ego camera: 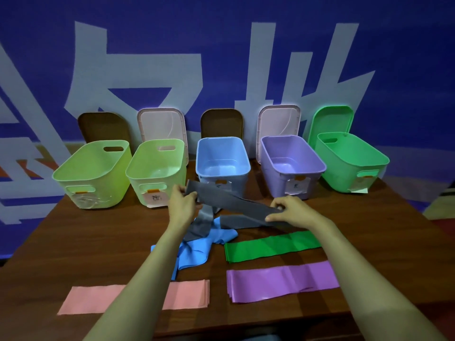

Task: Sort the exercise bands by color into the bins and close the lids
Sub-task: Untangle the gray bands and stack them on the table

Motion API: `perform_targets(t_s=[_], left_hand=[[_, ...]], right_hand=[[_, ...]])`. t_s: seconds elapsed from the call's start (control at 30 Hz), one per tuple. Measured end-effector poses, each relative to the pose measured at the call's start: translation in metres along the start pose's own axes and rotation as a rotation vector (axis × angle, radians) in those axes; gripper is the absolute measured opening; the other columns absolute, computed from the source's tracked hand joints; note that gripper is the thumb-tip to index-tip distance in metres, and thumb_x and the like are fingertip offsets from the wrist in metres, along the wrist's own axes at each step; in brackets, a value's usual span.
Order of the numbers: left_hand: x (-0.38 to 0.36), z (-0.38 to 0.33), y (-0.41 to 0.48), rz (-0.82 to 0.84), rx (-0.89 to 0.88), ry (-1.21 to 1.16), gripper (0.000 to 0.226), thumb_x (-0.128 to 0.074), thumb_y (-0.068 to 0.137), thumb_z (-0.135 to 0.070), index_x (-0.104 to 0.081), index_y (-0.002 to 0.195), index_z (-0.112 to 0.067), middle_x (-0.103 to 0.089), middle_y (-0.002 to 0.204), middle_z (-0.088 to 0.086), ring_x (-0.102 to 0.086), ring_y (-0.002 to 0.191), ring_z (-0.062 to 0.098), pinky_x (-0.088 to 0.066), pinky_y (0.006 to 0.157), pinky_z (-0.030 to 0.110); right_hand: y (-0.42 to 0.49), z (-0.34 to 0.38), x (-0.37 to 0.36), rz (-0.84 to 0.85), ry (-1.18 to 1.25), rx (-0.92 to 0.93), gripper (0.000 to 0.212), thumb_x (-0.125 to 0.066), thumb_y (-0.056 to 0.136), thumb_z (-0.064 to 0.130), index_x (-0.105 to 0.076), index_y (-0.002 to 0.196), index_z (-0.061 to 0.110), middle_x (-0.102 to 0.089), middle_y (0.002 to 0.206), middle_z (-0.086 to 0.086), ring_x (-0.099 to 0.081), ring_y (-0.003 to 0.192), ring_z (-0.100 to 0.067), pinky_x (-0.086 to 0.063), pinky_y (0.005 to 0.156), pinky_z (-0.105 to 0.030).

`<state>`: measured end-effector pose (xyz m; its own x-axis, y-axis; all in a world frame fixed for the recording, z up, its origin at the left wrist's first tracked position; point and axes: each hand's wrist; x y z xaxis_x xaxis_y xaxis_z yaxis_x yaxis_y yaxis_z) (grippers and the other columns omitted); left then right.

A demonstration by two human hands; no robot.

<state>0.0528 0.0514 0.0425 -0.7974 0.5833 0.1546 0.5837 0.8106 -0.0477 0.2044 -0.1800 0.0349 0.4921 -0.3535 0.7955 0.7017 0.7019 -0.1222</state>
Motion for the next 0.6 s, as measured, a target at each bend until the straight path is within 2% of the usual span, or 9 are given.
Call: perform_targets(t_s=[0.07,0.13,0.23,0.3,0.4,0.47,0.5,0.57,0.6], left_hand=[[-0.008,0.006,0.002,0.015,0.027,0.029,0.020,-0.051,0.086,0.001,-0.040,0.077,-0.013,-0.054,0.083,0.016,-0.061,0.073,0.030,-0.054,0.065,0.039],[-0.018,0.013,0.003,0.029,0.048,0.107,0.019,-0.053,0.084,-0.002,-0.041,0.077,-0.014,-0.057,0.085,0.015,-0.062,0.082,0.036,-0.053,0.068,0.041],[-0.033,0.022,0.000,0.044,0.081,0.193,0.012,-0.053,0.083,-0.004,-0.043,0.083,-0.009,-0.056,0.081,0.009,-0.055,0.071,0.026,-0.045,0.057,0.032],[-0.042,0.029,0.001,0.069,0.103,0.195,0.015,-0.055,0.079,-0.008,-0.046,0.092,-0.008,-0.059,0.084,0.007,-0.058,0.070,0.023,-0.052,0.065,0.036],[-0.053,0.047,0.011,0.122,0.121,0.229,0.026,-0.056,0.069,-0.016,-0.051,0.094,-0.015,-0.063,0.087,0.008,-0.063,0.083,0.033,-0.056,0.076,0.049],[-0.058,0.048,0.013,0.122,0.125,0.277,0.022,-0.057,0.071,-0.013,-0.054,0.092,-0.013,-0.063,0.081,0.006,-0.062,0.074,0.028,-0.057,0.073,0.045],[-0.061,0.047,0.013,0.118,0.124,0.287,0.017,-0.057,0.075,-0.010,-0.054,0.092,-0.011,-0.063,0.081,0.007,-0.060,0.067,0.023,-0.058,0.068,0.037],[-0.066,0.049,0.016,0.128,0.121,0.314,0.010,-0.056,0.085,-0.005,-0.052,0.094,-0.008,-0.060,0.085,0.010,-0.059,0.055,0.012,-0.053,0.053,0.020],[-0.069,0.052,0.019,0.139,0.112,0.329,0.010,-0.057,0.088,-0.006,-0.051,0.095,-0.008,-0.059,0.087,0.011,-0.061,0.055,0.011,-0.053,0.052,0.019]], right_hand=[[0.004,-0.015,0.005,0.004,-0.060,-0.056,0.022,-0.074,0.077,0.031,-0.062,0.078,0.012,-0.059,0.077,-0.005,-0.054,0.074,-0.017,-0.036,0.062,-0.029],[0.009,-0.026,0.011,-0.045,-0.099,-0.087,0.017,-0.070,0.081,0.027,-0.060,0.077,0.013,-0.061,0.080,-0.006,-0.056,0.078,-0.020,-0.036,0.064,-0.029],[0.017,-0.035,0.018,-0.102,-0.145,-0.147,0.007,-0.062,0.083,0.018,-0.064,0.086,0.012,-0.063,0.089,-0.011,-0.059,0.084,-0.025,-0.041,0.067,-0.028],[0.024,-0.043,0.021,-0.171,-0.114,-0.204,0.015,-0.060,0.082,0.013,-0.066,0.095,0.010,-0.067,0.099,-0.014,-0.062,0.091,-0.028,-0.043,0.070,-0.029],[0.033,-0.059,0.020,-0.344,0.064,-0.268,0.023,-0.066,0.081,0.008,-0.063,0.104,0.009,-0.065,0.107,-0.013,-0.060,0.097,-0.027,-0.043,0.070,-0.025],[0.037,-0.069,0.018,-0.445,0.327,-0.333,0.028,-0.069,0.080,0.005,-0.058,0.106,0.003,-0.062,0.105,-0.016,-0.060,0.089,-0.028,-0.052,0.055,-0.027],[0.038,-0.073,0.017,-0.481,0.423,-0.367,0.029,-0.069,0.081,0.003,-0.055,0.107,0.001,-0.059,0.102,-0.018,-0.060,0.085,-0.029,-0.053,0.047,-0.022],[0.040,-0.083,0.012,-0.536,0.480,-0.419,0.029,-0.067,0.082,0.001,-0.054,0.108,-0.002,-0.056,0.098,-0.018,-0.059,0.078,-0.029,-0.049,0.039,-0.016],[0.040,-0.088,0.009,-0.545,0.476,-0.435,0.029,-0.067,0.082,0.001,-0.054,0.108,-0.003,-0.056,0.097,-0.018,-0.058,0.074,-0.028,-0.048,0.037,-0.015]])
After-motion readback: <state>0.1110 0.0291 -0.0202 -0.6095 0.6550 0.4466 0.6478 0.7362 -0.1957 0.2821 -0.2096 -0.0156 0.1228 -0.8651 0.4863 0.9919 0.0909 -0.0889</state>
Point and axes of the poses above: each hand's wrist, its own y-axis towards the middle knuckle, its own x-axis out of the back of the hand, z = x × y
